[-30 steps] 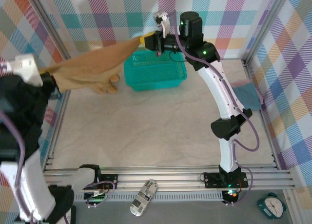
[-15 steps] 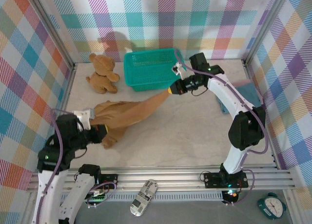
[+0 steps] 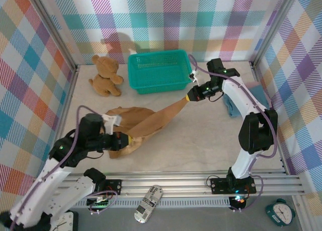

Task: Fold and stack the tank tops

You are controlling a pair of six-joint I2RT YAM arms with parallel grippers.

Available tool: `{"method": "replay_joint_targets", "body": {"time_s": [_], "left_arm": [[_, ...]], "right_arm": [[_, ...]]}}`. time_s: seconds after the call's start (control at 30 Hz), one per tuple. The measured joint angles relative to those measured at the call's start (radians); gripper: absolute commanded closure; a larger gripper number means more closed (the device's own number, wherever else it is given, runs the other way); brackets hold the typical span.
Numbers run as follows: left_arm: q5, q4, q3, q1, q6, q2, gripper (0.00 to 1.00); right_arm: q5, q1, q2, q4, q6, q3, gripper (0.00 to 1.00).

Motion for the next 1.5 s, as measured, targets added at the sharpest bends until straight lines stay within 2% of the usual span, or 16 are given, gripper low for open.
{"method": "replay_joint_targets", "body": {"time_s": [0.1,0.23,0.3,0.37,0.43,0.77,0.97,1.03,1.07,1.1,1.2,1.27,1.33,1.43,1.5], "left_arm": [[-0.091,0.045,-0.001,-0.179,-0.057,0.045,1.0],[-0.204,0.126,0.0,-0.462,-0.148,0.134,1.0],[-0.232,0.178,0.0,-0.568,-0.191,0.198,1.0],[-0.237,0.246,-0.001,-0.637,-0.224,0.279,1.0],[-0.225,0.322,-0.008,-0.667,-0.245,0.365,1.0],[-0.069,0.661,-0.016,-0.674,-0.238,0.727,1.0],[0.066,0.863,-0.016,-0.675,-0.238,0.924,0.97],[0.1,0.903,-0.015,-0.675,-0.236,0.985,0.89],[0.116,0.919,-0.015,-0.675,-0.233,1.015,0.78],[0.127,0.921,-0.012,-0.675,-0.227,1.036,0.69],[0.15,0.895,0.011,-0.675,-0.191,1.065,0.53],[0.161,0.861,0.046,-0.675,-0.163,1.063,0.46],[0.165,0.818,0.091,-0.669,-0.134,1.049,0.41],[0.163,0.72,0.116,-0.633,-0.086,0.963,0.39],[0.151,0.639,0.116,-0.564,-0.054,0.879,0.39]], "right_arm": [[0.019,-0.019,0.002,-0.015,-0.018,0.001,1.0],[0.08,-0.043,0.017,-0.033,-0.045,0.006,1.0],[0.122,-0.051,0.03,-0.038,-0.062,0.01,1.0],[0.171,-0.058,0.045,-0.045,-0.08,0.014,1.0],[0.218,-0.065,0.057,-0.047,-0.091,0.016,1.0],[0.365,-0.082,0.174,-0.016,-0.135,0.038,1.0],[0.417,-0.082,0.225,0.042,-0.15,0.025,1.0],[0.427,-0.082,0.237,0.056,-0.153,0.016,0.99],[0.432,-0.082,0.243,0.067,-0.153,0.009,0.98],[0.437,-0.082,0.248,0.075,-0.154,0.003,0.95],[0.448,-0.082,0.264,0.088,-0.16,-0.002,0.78],[0.458,-0.082,0.269,0.087,-0.158,-0.002,0.7],[0.466,-0.082,0.266,0.089,-0.143,-0.002,0.65],[0.473,-0.082,0.235,0.089,-0.095,-0.014,0.61],[0.474,-0.082,0.193,0.093,-0.043,-0.036,0.59]]}}
